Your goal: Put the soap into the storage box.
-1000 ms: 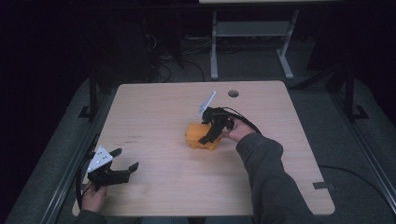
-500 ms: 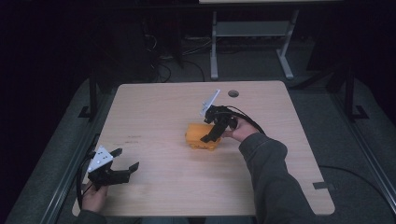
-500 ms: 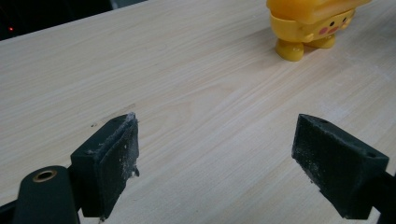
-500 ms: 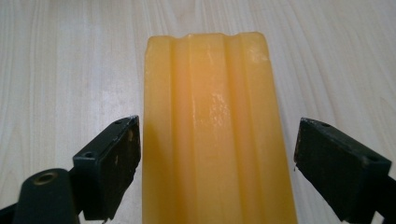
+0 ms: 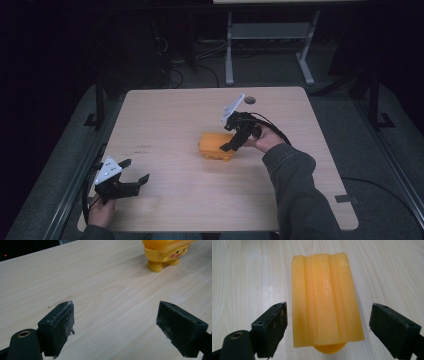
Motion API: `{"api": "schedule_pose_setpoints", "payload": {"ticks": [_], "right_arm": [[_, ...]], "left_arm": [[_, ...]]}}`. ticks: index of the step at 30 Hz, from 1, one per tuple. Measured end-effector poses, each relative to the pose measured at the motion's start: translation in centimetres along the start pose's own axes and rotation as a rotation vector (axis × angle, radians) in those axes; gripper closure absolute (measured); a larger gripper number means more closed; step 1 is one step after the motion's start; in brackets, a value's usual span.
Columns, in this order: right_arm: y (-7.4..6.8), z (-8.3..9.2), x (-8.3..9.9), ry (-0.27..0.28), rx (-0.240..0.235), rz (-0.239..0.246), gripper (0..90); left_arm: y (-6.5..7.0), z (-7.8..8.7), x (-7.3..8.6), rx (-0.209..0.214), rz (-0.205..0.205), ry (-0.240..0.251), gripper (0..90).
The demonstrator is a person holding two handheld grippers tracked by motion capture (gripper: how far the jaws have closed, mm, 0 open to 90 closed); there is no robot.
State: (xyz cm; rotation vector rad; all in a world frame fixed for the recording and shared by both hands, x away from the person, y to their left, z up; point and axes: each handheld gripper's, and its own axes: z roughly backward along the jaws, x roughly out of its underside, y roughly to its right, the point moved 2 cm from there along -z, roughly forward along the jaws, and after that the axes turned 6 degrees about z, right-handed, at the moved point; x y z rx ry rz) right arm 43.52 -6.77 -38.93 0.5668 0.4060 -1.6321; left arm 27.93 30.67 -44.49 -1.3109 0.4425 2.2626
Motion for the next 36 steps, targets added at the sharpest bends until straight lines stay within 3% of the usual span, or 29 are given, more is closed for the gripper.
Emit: {"api": "schedule_pose_setpoints", "payload": {"ticks": [8, 29, 36], "right_arm": [[-0.3, 0.9, 1.1, 0.022, 0.015, -0.032, 14.5], [-0.9, 2.3, 2.0, 0.017, 0.024, -0.056, 14.9], [-1.2, 2.4, 3.0, 0.008, 0.019, -0.07, 15.1]], "left_arm": [[0.0, 0.0, 0.0, 0.0, -0.003, -0.003, 14.2], [0.1, -0.1, 0.0, -0.001, -0.002, -0.006, 14.2], [0.2, -0.2, 0.0, 0.0, -0.005, -0.008, 14.2]]}}
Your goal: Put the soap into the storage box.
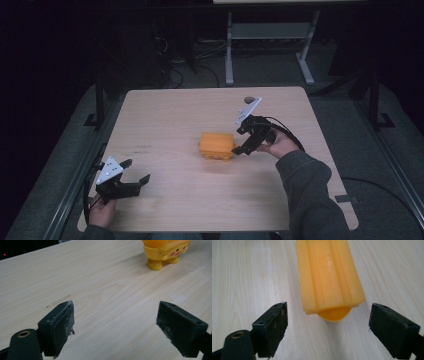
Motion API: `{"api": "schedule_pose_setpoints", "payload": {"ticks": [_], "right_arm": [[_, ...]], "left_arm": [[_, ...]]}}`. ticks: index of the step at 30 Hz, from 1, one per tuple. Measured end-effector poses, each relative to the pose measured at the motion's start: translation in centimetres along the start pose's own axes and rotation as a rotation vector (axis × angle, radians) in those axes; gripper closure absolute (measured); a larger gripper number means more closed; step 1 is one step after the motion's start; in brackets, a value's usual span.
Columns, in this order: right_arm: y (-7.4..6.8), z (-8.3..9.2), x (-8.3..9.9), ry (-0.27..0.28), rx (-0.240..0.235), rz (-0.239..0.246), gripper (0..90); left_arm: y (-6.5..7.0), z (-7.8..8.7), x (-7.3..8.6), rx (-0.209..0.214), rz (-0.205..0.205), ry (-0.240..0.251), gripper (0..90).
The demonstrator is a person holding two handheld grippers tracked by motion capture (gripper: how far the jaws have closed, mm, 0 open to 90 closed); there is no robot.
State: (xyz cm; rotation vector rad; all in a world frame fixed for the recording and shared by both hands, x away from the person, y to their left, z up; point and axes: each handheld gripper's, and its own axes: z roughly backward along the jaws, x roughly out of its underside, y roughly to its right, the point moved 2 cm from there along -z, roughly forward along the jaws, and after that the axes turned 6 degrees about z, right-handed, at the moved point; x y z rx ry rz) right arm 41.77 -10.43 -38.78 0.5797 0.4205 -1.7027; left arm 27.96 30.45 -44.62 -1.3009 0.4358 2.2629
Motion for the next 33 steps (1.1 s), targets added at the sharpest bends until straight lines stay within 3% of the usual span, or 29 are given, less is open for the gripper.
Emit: {"api": "schedule_pose_setpoints", "payload": {"ticks": [13, 33], "right_arm": [[-0.4, 0.5, 0.5, 0.002, -0.005, -0.01, 15.1], [-0.9, 1.4, 2.8, 0.009, 0.014, -0.055, 15.1]], "left_arm": [[0.0, 0.0, 0.0, -0.001, 0.0, -0.003, 14.2], [0.0, -0.1, 0.0, 0.0, -0.003, -0.002, 14.2]]}}
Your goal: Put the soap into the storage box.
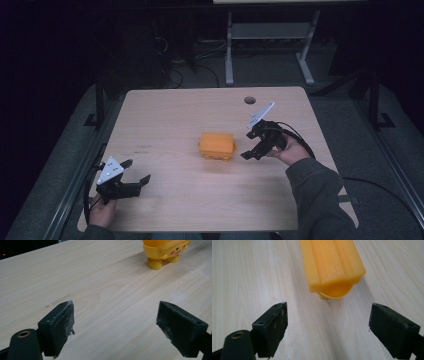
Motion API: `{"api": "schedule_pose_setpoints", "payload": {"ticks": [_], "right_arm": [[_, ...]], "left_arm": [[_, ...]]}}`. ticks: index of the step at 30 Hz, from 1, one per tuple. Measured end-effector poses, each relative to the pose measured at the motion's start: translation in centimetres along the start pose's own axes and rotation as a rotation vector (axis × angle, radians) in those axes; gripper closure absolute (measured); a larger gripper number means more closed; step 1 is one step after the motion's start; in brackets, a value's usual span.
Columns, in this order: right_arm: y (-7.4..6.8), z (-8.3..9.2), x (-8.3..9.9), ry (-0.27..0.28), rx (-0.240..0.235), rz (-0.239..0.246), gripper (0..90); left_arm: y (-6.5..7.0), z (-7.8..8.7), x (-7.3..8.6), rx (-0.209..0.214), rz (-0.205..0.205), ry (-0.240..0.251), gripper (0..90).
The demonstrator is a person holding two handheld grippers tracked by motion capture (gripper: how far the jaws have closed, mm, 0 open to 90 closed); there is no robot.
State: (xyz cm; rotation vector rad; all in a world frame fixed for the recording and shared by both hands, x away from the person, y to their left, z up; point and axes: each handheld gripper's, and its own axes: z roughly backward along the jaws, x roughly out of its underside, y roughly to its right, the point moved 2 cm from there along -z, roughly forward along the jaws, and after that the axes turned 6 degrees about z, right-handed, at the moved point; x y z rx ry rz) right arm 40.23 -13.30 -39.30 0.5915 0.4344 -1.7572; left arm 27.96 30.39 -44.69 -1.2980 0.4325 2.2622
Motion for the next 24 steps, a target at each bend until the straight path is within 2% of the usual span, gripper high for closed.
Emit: {"api": "schedule_pose_setpoints", "payload": {"ticks": [7, 9, 15, 16, 20, 24], "right_arm": [[-0.1, 0.1, 0.9, -0.009, -0.005, -0.018, 15.0], [-0.3, 0.4, 1.2, 0.009, 0.006, -0.014, 15.1], [-0.6, 0.7, 2.2, 0.008, 0.013, -0.028, 15.0], [-0.8, 0.7, 2.5, -0.003, -0.004, -0.051, 15.0], [-1.0, 1.0, 2.9, 0.022, 0.014, -0.042, 15.1], [-1.3, 1.2, 3.6, 0.022, 0.015, -0.059, 15.1]], "left_arm": [[0.0, -0.1, 0.0, 0.001, -0.001, -0.003, 14.2], [0.0, -0.1, 0.0, 0.0, 0.0, -0.004, 14.2], [0.0, -0.1, 0.0, 0.0, -0.001, -0.005, 14.2], [0.0, -0.1, 0.0, 0.001, -0.001, -0.005, 14.2], [0.0, -0.1, 0.0, 0.0, -0.002, -0.007, 14.2], [0.0, -0.2, 0.1, 0.001, 0.001, -0.01, 14.2]]}}
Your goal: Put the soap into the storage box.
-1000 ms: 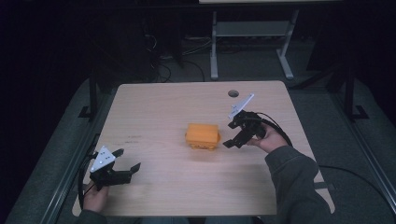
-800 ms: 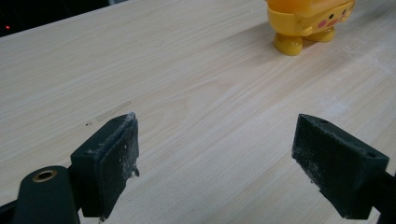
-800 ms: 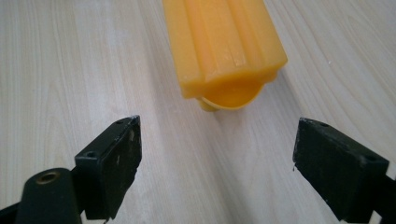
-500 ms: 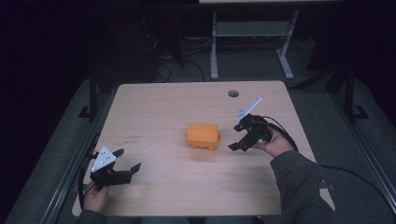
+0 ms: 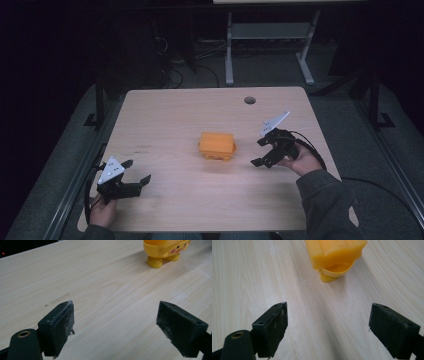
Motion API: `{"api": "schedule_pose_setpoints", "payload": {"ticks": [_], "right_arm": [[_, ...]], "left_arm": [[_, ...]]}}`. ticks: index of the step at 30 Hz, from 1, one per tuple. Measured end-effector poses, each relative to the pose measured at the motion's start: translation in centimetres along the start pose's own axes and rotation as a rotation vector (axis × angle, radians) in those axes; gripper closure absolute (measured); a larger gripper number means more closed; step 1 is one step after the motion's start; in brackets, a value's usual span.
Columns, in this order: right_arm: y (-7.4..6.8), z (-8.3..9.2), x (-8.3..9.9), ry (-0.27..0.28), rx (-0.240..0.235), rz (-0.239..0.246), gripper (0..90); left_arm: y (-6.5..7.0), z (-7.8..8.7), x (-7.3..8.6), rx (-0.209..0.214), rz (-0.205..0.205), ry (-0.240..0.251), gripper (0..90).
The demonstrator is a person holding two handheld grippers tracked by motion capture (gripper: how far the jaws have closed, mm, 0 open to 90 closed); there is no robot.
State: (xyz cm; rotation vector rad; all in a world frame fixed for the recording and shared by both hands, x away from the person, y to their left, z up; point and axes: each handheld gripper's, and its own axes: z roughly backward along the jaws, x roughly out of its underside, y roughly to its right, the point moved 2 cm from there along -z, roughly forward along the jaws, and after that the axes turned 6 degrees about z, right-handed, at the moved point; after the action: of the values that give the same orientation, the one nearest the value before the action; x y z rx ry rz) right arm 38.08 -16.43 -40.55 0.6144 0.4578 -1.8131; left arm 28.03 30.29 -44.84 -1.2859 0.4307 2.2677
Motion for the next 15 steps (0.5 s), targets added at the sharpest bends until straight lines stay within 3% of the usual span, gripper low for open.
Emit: {"api": "schedule_pose_setpoints", "payload": {"ticks": [6, 15], "right_arm": [[-0.4, 0.2, 0.4, 0.003, 0.004, -0.002, 15.1], [-1.1, 0.9, 1.9, 0.029, 0.016, -0.045, 15.1]], "left_arm": [[0.0, 0.0, 0.0, -0.001, -0.001, -0.001, 14.2], [0.0, -0.1, 0.1, -0.001, -0.004, -0.004, 14.2]]}}
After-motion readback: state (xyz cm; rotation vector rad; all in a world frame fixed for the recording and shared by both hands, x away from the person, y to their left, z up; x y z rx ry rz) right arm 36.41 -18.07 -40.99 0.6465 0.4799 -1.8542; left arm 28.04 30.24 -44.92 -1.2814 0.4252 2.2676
